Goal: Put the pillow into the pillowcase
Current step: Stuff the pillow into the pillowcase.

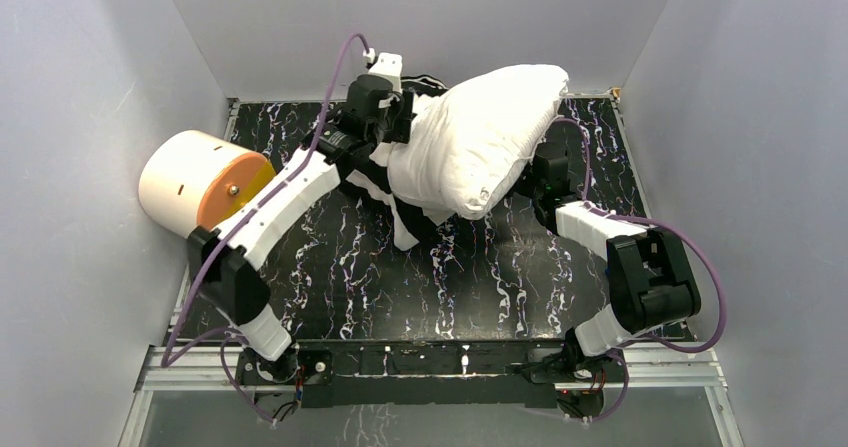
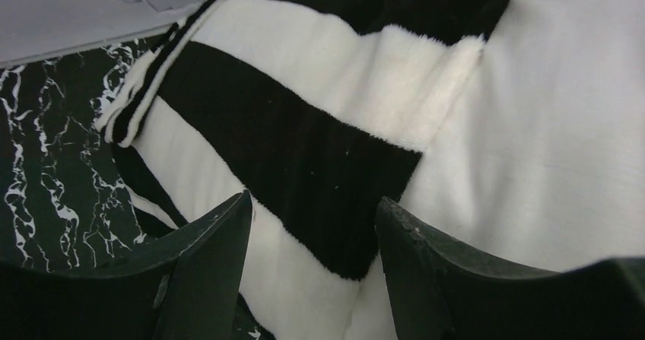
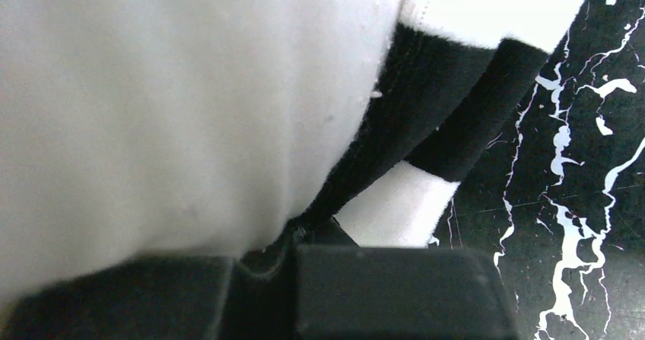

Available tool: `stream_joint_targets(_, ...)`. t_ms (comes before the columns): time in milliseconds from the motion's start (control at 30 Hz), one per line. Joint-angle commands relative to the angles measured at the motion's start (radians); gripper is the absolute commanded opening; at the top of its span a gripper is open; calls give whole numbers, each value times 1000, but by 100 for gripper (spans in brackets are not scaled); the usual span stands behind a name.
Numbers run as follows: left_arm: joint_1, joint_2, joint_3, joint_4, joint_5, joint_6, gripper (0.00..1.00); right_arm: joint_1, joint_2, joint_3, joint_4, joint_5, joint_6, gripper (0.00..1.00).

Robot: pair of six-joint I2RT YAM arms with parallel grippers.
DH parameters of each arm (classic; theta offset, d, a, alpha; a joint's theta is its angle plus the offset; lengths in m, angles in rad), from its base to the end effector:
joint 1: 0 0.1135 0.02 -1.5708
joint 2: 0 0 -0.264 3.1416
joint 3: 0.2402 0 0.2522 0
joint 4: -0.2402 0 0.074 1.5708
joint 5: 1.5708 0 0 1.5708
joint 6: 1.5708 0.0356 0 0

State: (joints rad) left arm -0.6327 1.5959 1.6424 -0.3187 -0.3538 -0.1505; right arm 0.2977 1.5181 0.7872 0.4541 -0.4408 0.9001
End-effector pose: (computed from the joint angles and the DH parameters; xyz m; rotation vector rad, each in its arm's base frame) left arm 0.3073 -0.2100 0.4199 0.1942 1.8213 -0.2259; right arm 0.3117 0.1115 0.2293 0.2675 1.9915 1.2104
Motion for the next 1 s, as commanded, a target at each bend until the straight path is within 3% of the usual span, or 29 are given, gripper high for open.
stream_joint_targets(0, 30, 48, 22, -2, 112, 39, 60, 11, -43, 62, 46, -39, -29, 0)
stream_joint_targets(333, 81, 98, -16, 56, 303, 40, 64, 11, -51, 98, -13, -15, -82, 0)
stream_joint_targets(500, 86, 17, -21, 69, 526, -30, 68, 11, -30, 100, -16, -13, -94, 0)
stream_joint_targets(567, 88, -19, -52, 93, 554, -37, 69, 11, -24, 99, -16, -12, -93, 0)
stream_joint_targets(867, 88, 121, -125, 70, 116, 143, 66, 11, -52, 90, -28, -5, -101, 0)
stream_joint_targets(933, 88, 147, -117, 71, 124, 173, 59, 11, -63, 100, -57, -4, -119, 0)
stream_joint_targets(967, 88, 152, -111, 80, 139, 176, 45, 11, -70, 108, -74, -9, -126, 0)
